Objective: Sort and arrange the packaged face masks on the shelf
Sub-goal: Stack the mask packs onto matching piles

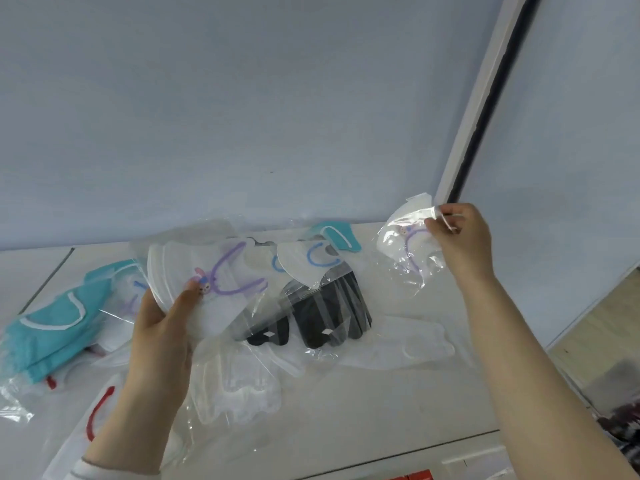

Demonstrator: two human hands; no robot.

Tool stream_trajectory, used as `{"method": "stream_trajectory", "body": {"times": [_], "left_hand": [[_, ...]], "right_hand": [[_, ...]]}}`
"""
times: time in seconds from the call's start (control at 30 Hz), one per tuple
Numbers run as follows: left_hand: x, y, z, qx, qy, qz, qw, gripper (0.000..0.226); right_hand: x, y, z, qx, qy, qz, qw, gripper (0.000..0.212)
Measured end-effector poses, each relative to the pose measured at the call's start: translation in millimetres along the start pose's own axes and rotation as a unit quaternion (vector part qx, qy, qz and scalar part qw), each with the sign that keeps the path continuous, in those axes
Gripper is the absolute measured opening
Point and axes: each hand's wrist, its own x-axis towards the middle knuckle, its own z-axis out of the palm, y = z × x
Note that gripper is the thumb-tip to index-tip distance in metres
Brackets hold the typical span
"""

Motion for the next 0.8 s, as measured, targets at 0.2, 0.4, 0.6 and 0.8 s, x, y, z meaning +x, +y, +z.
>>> {"method": "stream_trajectory", "body": {"times": [0.2,0.4,0.6,0.8], "left_hand": [[-2,-9,26,0.057,-0.074,-0.019,0.995,0.025],[-24,-8,39,0.077,-0.199,-0.046,0.976,0.036],[-31,-5,20,0.107,-0.186,0.020,0.977,0.038],[-22,7,-11,0.183,-0.126,0.117,0.968,0.032]], "right_hand": [[-26,-41,-5,0.144,-0.262,0.051,0.953,0.024],[-68,-53,40,0.104,-0.307,-0.076,0.943,0.050],[-106,-54,76,0.129,-0.227,-0.101,0.960,0.076],[-141,-55,103,0.227,-0.358,0.010,0.906,0.033]]}}
